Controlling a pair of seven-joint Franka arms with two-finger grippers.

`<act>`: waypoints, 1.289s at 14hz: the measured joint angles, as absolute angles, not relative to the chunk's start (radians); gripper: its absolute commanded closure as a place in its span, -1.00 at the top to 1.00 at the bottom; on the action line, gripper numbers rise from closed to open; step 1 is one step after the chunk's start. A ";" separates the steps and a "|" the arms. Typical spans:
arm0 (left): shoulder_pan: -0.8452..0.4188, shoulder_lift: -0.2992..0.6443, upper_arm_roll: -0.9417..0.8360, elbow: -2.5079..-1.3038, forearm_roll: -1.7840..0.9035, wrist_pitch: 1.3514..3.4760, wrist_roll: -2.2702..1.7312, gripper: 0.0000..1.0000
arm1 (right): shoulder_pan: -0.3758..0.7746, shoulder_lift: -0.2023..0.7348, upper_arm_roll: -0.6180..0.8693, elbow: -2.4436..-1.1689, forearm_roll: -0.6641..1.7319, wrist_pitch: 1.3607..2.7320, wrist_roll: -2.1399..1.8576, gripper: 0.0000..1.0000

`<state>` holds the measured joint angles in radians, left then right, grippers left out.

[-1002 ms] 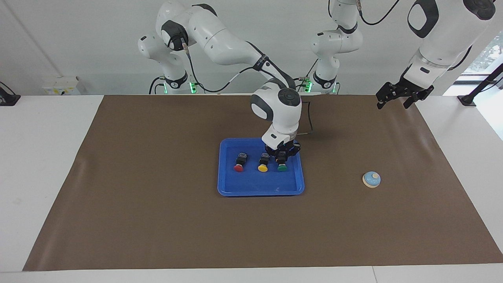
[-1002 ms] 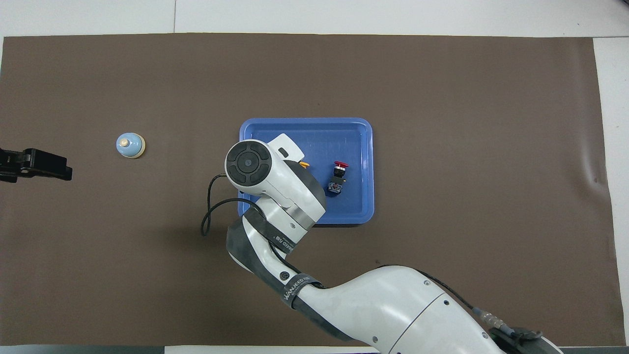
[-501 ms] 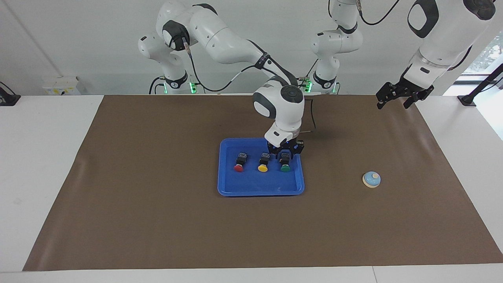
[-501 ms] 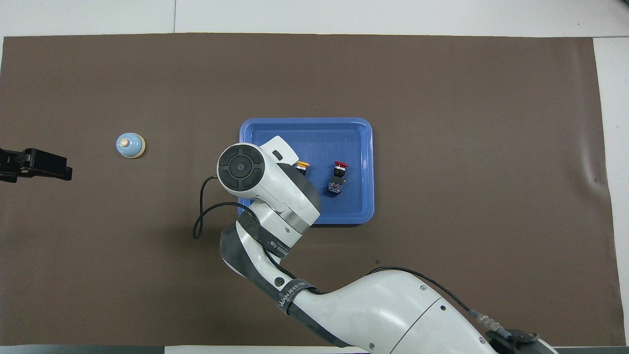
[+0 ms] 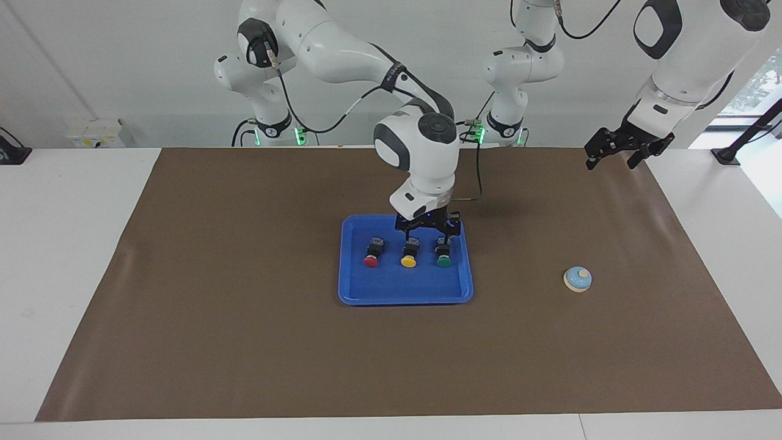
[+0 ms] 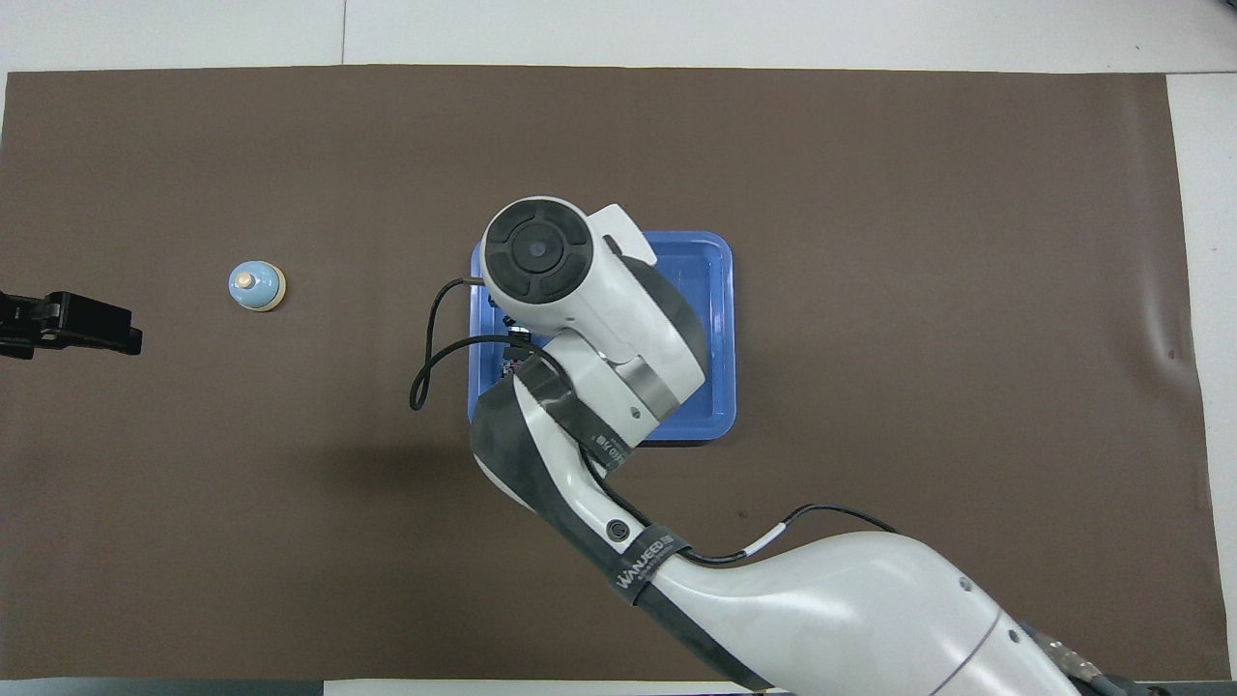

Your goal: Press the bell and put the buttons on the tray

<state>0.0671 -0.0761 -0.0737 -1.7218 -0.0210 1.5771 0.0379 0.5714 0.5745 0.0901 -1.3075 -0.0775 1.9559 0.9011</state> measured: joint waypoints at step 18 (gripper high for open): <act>0.067 -0.076 -0.074 -1.722 -0.021 1.577 0.038 1.00 | -0.034 0.131 0.087 -1.344 -0.036 1.447 0.114 1.00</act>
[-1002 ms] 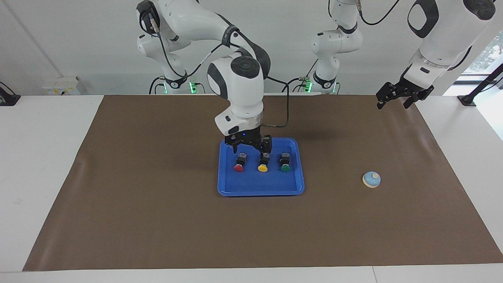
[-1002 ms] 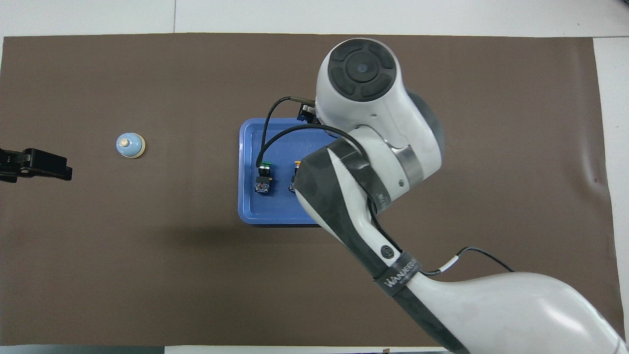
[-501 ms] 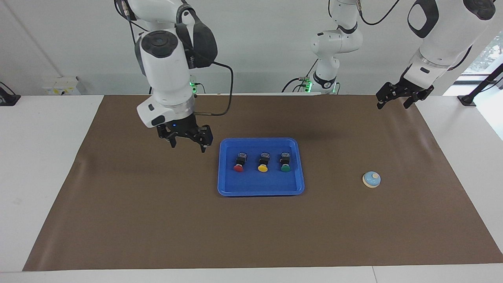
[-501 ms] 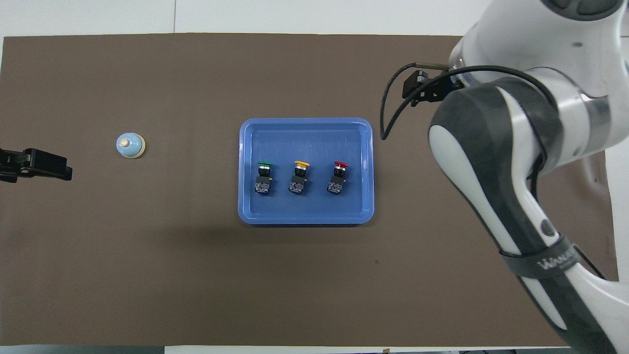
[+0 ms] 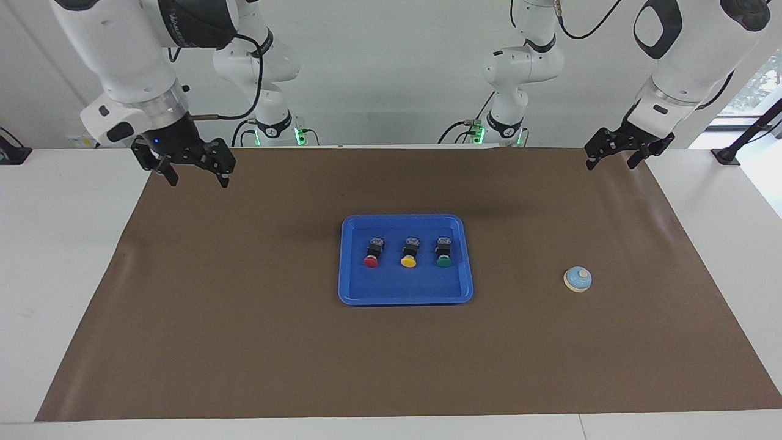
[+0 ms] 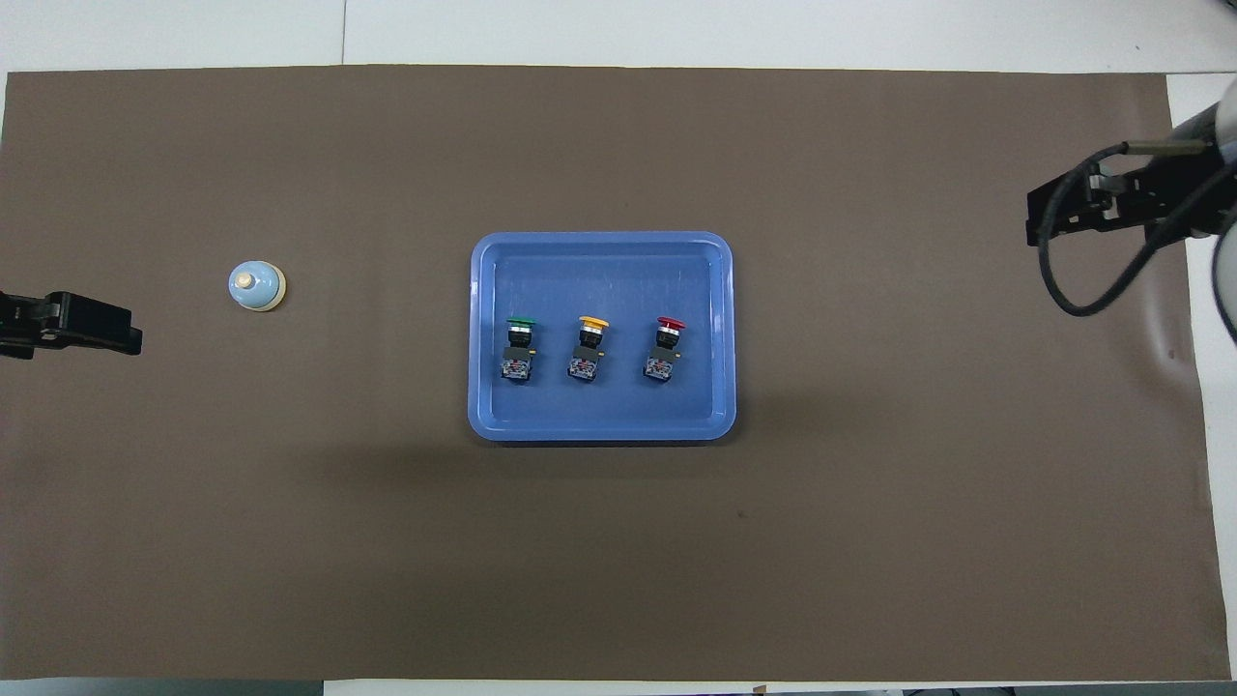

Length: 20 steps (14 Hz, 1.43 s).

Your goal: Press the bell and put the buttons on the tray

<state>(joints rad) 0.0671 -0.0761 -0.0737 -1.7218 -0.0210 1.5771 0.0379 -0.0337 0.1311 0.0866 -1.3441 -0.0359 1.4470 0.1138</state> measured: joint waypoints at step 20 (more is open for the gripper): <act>0.067 -0.076 -0.074 -1.722 -0.021 1.577 0.038 1.00 | -0.069 -0.042 0.073 -1.522 0.022 1.425 0.108 1.00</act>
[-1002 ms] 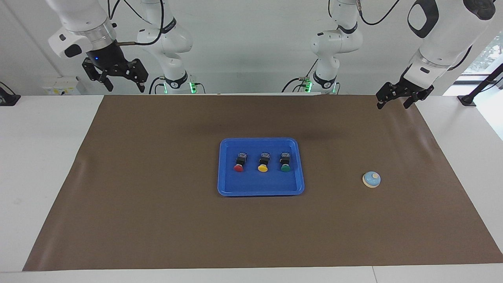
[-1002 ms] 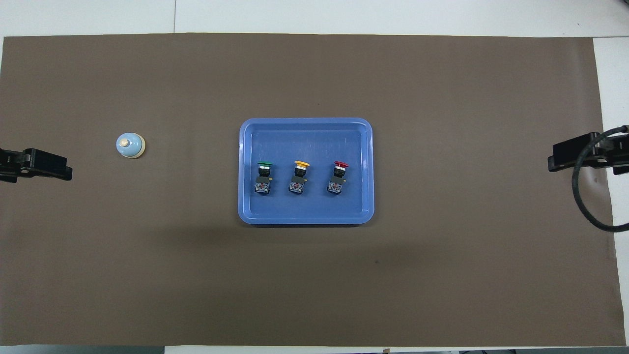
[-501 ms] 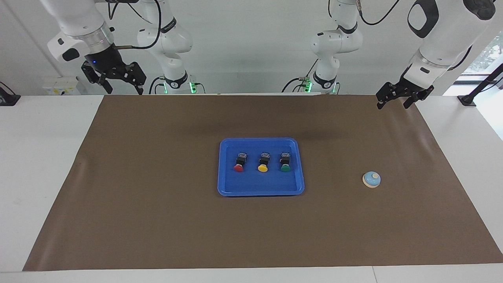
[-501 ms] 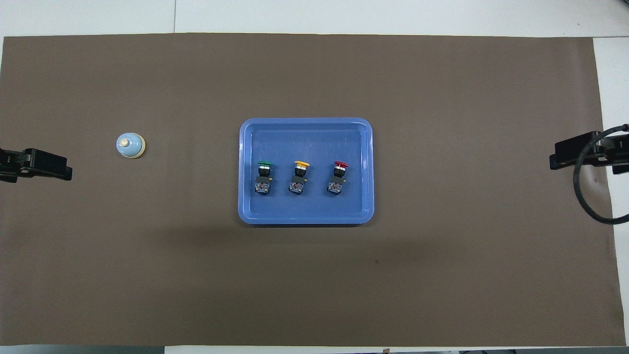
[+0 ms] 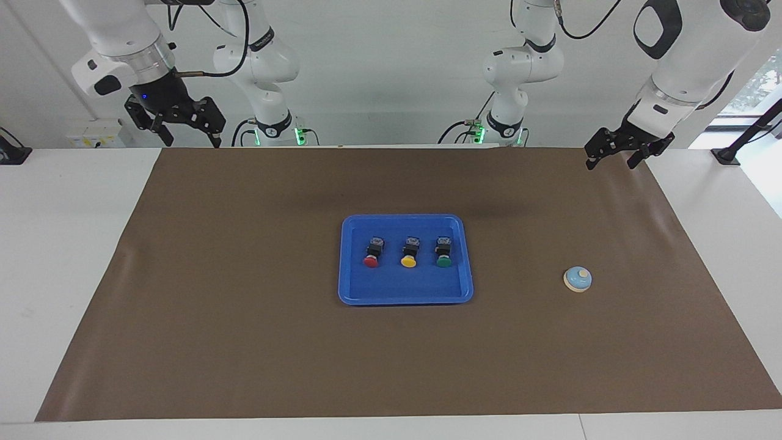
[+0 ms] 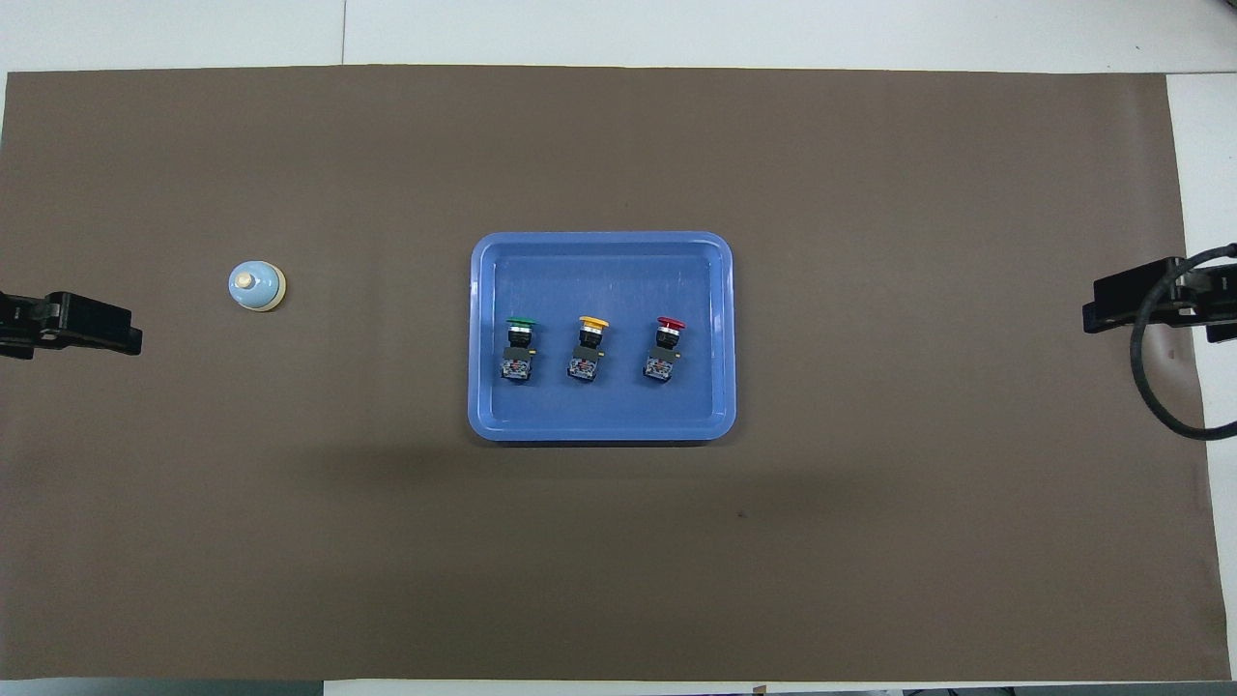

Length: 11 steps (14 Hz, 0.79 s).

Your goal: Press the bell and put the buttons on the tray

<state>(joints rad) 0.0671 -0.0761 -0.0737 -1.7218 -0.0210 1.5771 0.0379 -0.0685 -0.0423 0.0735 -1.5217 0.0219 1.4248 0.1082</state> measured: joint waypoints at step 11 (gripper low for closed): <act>0.067 -0.076 -0.074 -1.722 -0.021 1.577 0.038 1.00 | -0.071 -0.053 0.072 -1.555 0.022 1.471 0.108 1.00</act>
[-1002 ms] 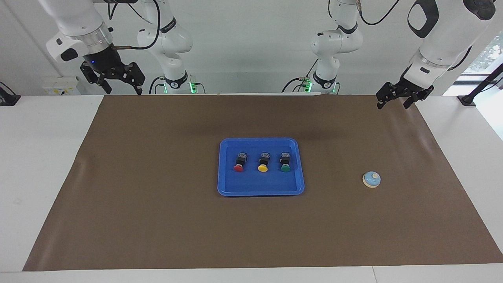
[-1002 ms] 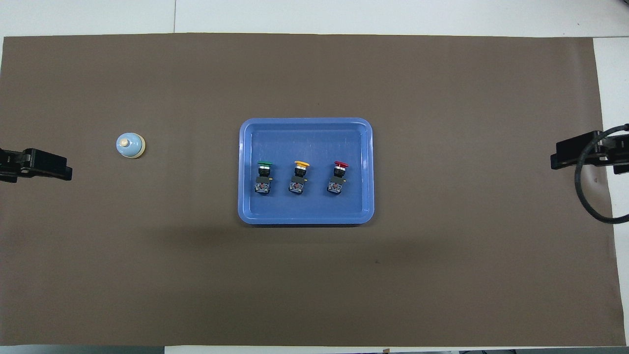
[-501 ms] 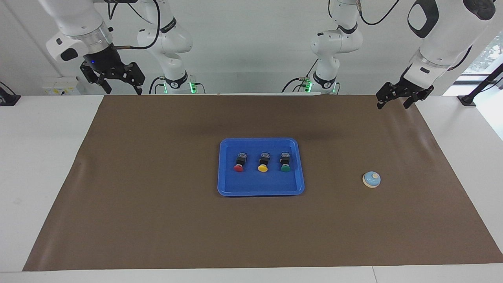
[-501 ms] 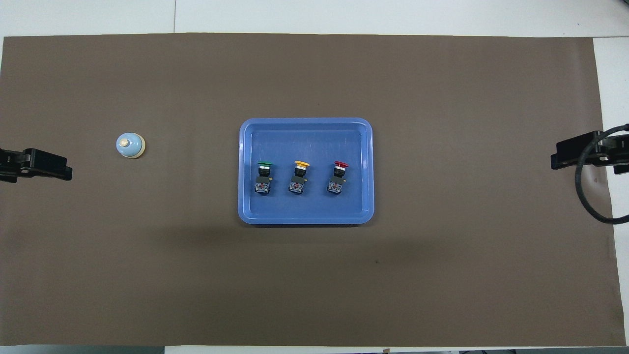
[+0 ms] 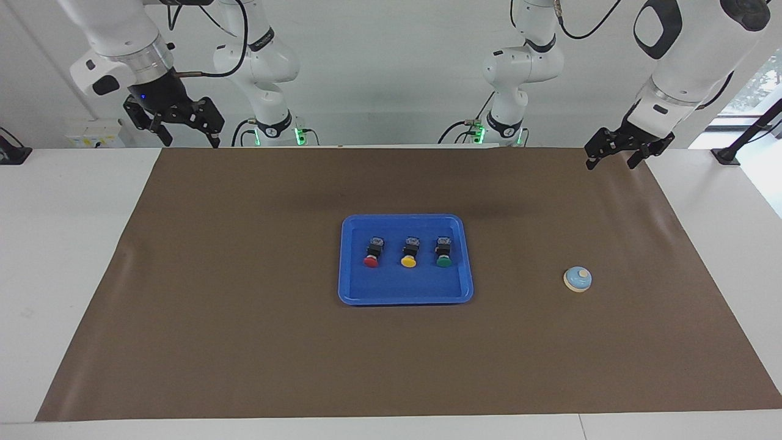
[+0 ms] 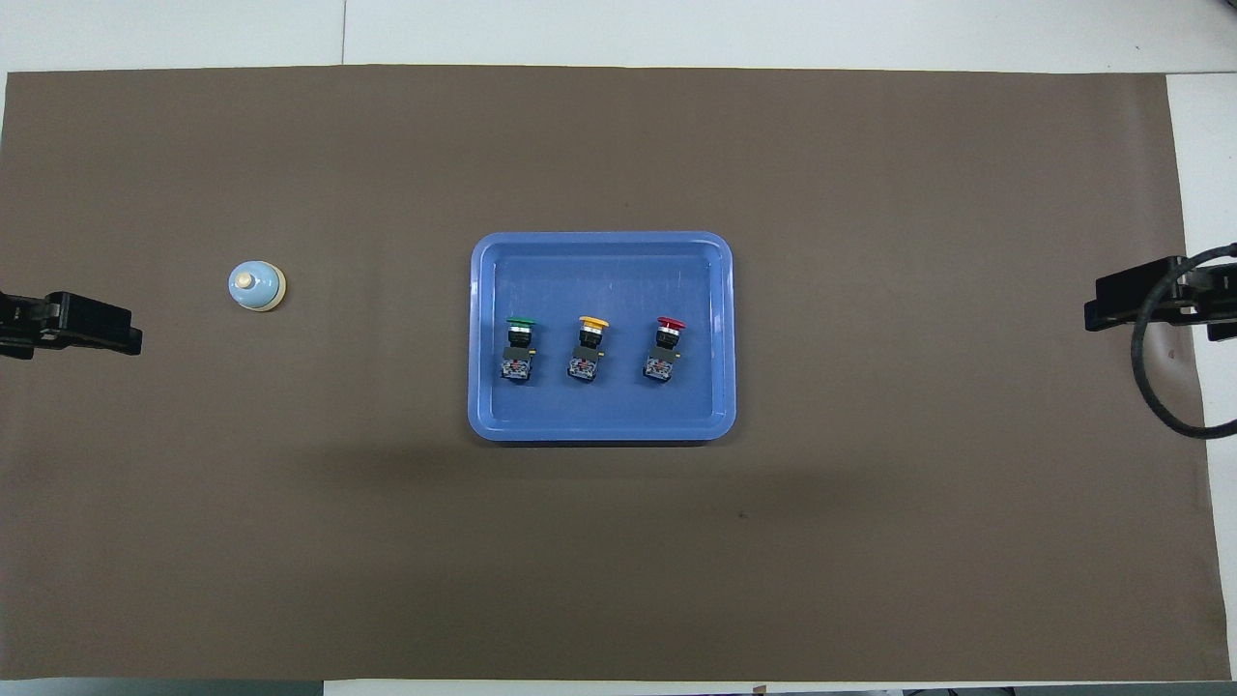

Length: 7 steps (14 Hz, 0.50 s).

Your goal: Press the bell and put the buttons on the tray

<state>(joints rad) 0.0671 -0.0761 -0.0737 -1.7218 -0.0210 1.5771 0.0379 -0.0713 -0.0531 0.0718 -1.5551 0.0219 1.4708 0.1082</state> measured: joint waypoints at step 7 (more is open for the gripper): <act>0.067 -0.076 -0.074 -1.722 -0.021 1.577 0.038 1.00 | -0.068 -0.126 0.073 -1.706 0.022 1.574 0.108 1.00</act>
